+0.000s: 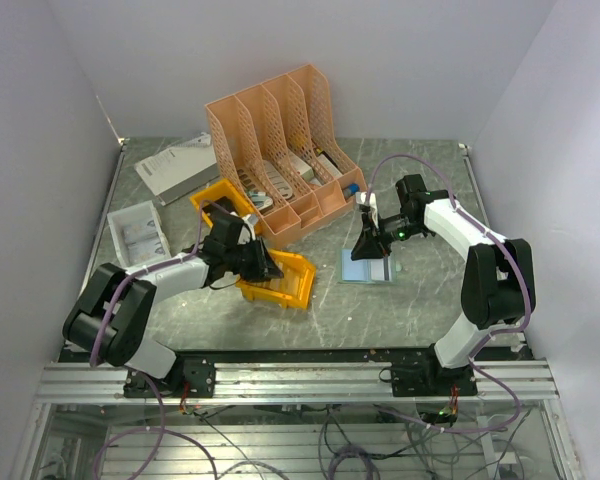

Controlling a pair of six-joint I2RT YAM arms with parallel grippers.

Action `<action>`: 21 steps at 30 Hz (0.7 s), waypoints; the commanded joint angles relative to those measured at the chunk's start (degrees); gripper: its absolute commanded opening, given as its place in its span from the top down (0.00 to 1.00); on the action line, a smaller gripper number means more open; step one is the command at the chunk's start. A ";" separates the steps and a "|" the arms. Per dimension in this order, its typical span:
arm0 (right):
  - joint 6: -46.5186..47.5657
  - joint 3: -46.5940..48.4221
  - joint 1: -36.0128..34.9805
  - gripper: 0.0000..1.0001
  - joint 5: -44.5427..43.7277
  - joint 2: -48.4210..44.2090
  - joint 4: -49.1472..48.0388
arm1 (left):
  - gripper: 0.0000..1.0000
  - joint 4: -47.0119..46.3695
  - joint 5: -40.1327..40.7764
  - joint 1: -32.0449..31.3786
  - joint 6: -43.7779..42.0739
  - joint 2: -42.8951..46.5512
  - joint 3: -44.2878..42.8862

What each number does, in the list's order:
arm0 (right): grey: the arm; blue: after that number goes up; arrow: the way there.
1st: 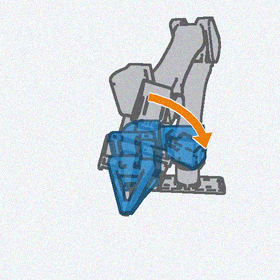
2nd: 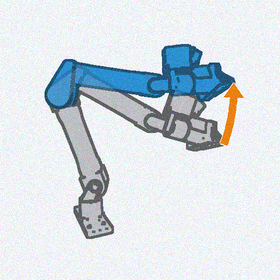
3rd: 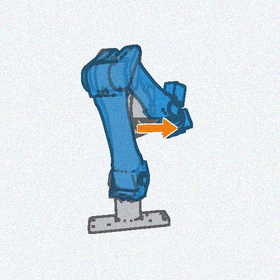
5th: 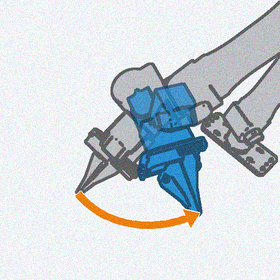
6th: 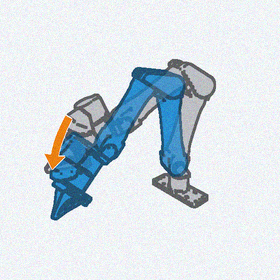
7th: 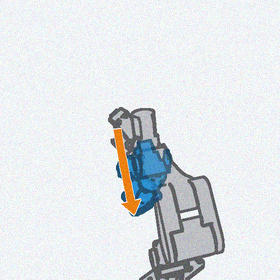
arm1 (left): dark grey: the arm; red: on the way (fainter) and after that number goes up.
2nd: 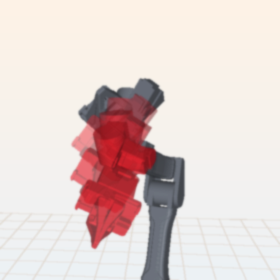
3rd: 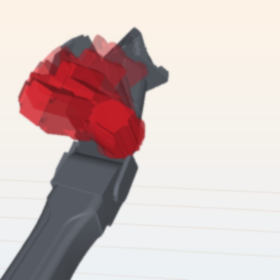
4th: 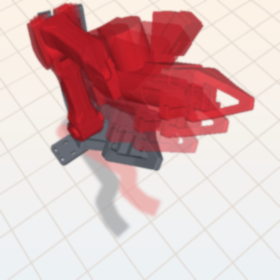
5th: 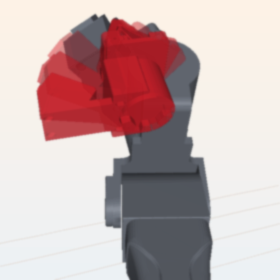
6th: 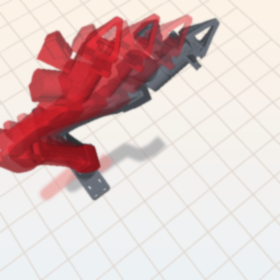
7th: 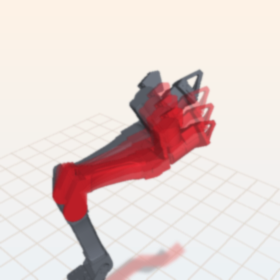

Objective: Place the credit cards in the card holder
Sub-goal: Pick up the credit card from the storage box.

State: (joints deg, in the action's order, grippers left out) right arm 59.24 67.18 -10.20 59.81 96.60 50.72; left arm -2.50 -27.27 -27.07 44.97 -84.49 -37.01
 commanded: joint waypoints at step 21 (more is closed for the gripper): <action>1.40 1.38 0.01 0.84 0.74 0.96 0.96 | 0.89 5.26 2.38 1.06 -2.43 3.68 -1.06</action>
State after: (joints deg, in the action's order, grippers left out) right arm 59.46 67.18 -10.20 59.81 96.64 50.94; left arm -0.38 -26.76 -26.57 44.16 -83.09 -36.47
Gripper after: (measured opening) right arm 0.157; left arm 0.122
